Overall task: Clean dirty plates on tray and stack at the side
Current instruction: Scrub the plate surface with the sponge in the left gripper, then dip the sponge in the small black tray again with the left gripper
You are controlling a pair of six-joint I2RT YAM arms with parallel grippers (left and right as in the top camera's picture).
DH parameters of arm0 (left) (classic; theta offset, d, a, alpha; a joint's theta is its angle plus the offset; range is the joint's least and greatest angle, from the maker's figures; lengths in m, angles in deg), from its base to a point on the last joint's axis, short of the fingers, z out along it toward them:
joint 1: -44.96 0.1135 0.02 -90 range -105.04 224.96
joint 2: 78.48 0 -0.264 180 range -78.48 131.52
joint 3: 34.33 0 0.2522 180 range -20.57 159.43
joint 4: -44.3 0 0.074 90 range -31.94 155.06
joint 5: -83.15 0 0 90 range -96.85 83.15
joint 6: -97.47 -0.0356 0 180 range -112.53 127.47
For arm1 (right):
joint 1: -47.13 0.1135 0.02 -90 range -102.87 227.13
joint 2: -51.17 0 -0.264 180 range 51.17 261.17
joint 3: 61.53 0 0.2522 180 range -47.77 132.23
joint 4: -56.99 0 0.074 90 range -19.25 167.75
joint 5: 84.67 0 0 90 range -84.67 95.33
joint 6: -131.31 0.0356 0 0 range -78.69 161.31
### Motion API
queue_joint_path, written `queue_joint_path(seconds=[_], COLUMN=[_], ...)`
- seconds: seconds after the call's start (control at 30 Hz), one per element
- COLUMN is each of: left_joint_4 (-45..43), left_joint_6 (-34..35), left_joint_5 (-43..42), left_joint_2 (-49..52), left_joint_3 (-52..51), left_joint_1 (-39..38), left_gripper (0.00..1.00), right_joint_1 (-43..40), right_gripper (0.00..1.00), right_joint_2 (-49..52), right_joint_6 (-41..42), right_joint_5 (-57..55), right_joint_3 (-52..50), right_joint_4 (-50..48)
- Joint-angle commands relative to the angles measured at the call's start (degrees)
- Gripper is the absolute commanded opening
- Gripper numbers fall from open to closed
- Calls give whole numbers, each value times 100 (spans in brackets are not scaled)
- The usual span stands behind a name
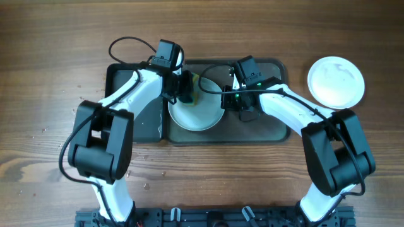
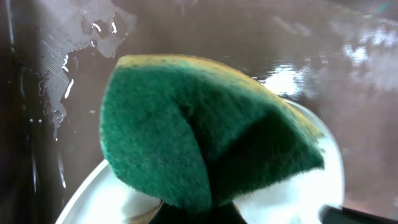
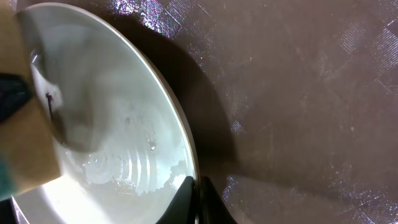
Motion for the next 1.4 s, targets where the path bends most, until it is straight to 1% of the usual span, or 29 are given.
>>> queue_joint_path(seconds=[0.0, 0.2, 0.37, 0.47, 0.5, 0.57, 0.7, 0.73, 0.83, 0.93, 0.97, 1.07, 1.17, 1.27, 1.37], left_joint_4=[-87, -136, -258, -354, -372, -367, -369, -363, -195, 229, 474, 1019, 1504, 1703, 1617], left_joint_6=[-87, -87, -90, -90, -90, -90, -221, -264, -262, -260, -260, -260, -264, -264, -264], left_joint_5=[116, -103, -778, -1340, -1648, -1958, -2002, -1950, -1408, -566, -166, 647, 1237, 1469, 1469], left_joint_2=[254, 389, 387, 361, 323, 219, -433, -619, -1191, -1679, -1836, -2013, -1978, -1891, -1692], left_joint_3=[11, 11, 13, 15, 31, 79, 111, 111, 109, 109, 109, 109, 87, -55, -321], left_joint_1=[-55, -212, -306, -293, -269, -249, -181, -151, -28, 166, 275, 573, 914, 1209, 1416], left_gripper=[4, 4, 4, 4, 4, 4, 4, 4, 4, 4, 4, 4, 4, 4, 4], right_joint_1=[-2, -2, -2, -2, -2, -2, -2, -2, -2, -2, -2, -2, -2, -2, -2], right_gripper=[4, 4, 4, 4, 4, 4, 4, 4, 4, 4, 4, 4, 4, 4, 4], right_joint_2=[76, 76, 76, 76, 76, 76, 76, 76, 76, 76, 76, 76, 76, 76, 76], right_joint_6=[66, 66, 66, 66, 66, 66, 66, 63, 63, 61, 63, 63, 66, 66, 66], right_joint_5=[7, 7, 9, 9, 9, 9, 9, 9, 9, 9, 9, 9, 7, 7, 9], right_joint_3=[-46, -46, -46, -46, -46, -46, -46, -46, -46, -46, -46, -46, -46, -46, -46], right_joint_4=[-33, -35, -48, -48, -48, -50, -52, -52, -50, -48, -48, -52, -52, -57, -72])
